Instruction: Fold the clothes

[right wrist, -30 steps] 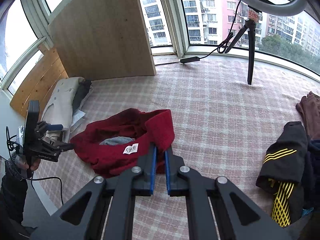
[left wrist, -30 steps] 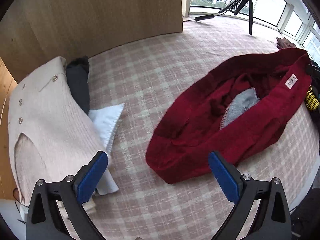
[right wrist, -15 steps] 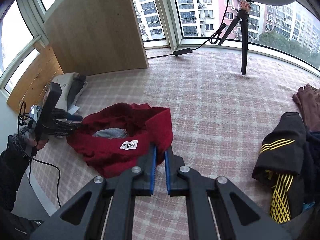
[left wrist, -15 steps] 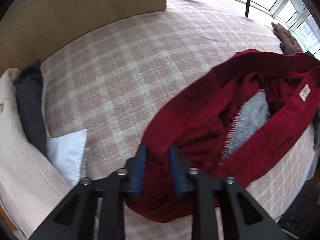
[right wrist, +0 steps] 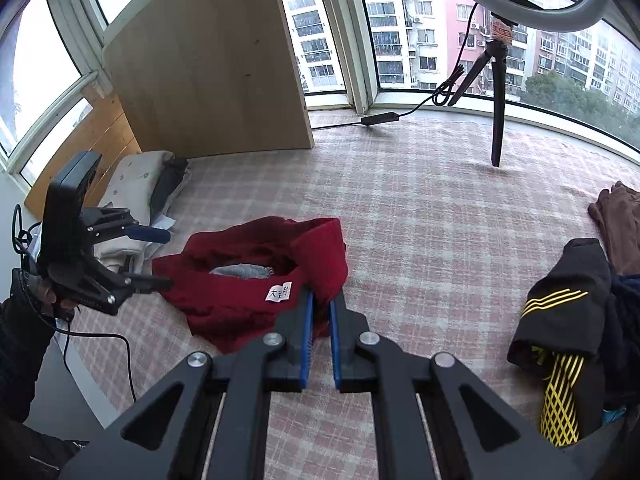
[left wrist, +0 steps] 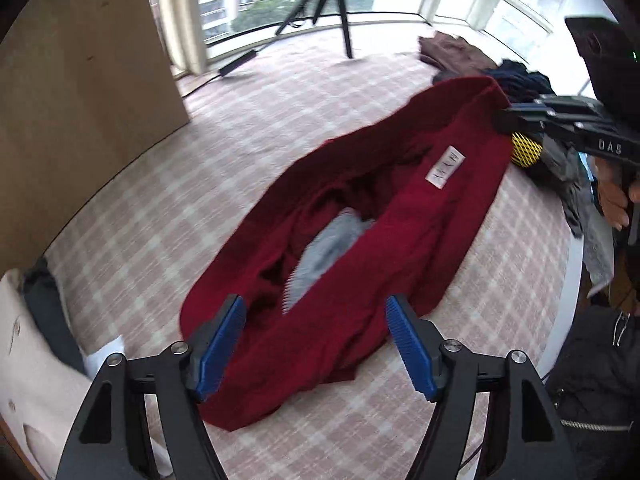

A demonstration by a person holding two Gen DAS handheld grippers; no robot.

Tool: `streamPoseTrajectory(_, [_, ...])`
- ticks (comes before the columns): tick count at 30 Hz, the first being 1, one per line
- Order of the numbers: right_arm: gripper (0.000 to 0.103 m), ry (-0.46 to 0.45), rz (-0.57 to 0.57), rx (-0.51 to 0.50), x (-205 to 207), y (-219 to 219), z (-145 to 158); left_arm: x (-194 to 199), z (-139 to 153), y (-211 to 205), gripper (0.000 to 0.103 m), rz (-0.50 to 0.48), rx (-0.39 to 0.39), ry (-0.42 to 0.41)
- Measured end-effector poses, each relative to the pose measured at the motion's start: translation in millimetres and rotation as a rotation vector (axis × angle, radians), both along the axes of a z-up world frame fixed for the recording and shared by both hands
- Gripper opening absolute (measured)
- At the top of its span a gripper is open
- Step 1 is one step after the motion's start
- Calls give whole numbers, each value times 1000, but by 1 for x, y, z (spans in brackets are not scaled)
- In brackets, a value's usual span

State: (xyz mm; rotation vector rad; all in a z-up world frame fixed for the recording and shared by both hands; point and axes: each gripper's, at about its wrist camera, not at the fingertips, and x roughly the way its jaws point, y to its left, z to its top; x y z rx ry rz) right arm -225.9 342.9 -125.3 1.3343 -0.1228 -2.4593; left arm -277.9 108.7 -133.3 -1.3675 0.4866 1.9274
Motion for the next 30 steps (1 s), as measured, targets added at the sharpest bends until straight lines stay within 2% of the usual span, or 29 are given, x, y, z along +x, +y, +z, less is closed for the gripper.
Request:
streamPoseTrajectory(4, [8,5,-1,-4,7,5,3,5,-9,43,71,-130,-61,-11])
streamPoseTrajectory(8, [8,0,-11,-5,12,9,1,5,-15,74,71,-233,-34,-105])
streamPoseTrajectory(13, [8,2,-9,-5,14,9,0,5,-22,100,70,-310,-50,-145])
streamPoseTrajectory(14, [8,3,-8,-3,14,9,1,5,-23,102,69,-313,-53,-150])
streamPoseTrajectory(15, [8,4,-6,0,14,8,1,6,-23,104,60,-315,-55,-154])
streamPoseTrajectory(16, [8,5,-5,2,14,8,2,9,-21,102,44,-313,-59,-150])
streamPoseTrajectory(18, [8,3,-5,4,11,8,1,16,-14,95,32,-307,-57,-145])
streamPoseTrajectory(22, [8,-22,21,-11,5,1,-6,46,4,63,26,-254,34,-156])
streamPoseTrajectory(24, [9,-67,80,-13,5,-11,-13,63,10,46,25,-210,85,-173])
streamPoseTrajectory(27, [18,-146,182,7,10,-30,-23,88,4,31,25,-139,97,-179])
streamPoseTrajectory(30, [24,-165,246,-36,11,-36,-15,113,-1,17,25,-68,108,-185])
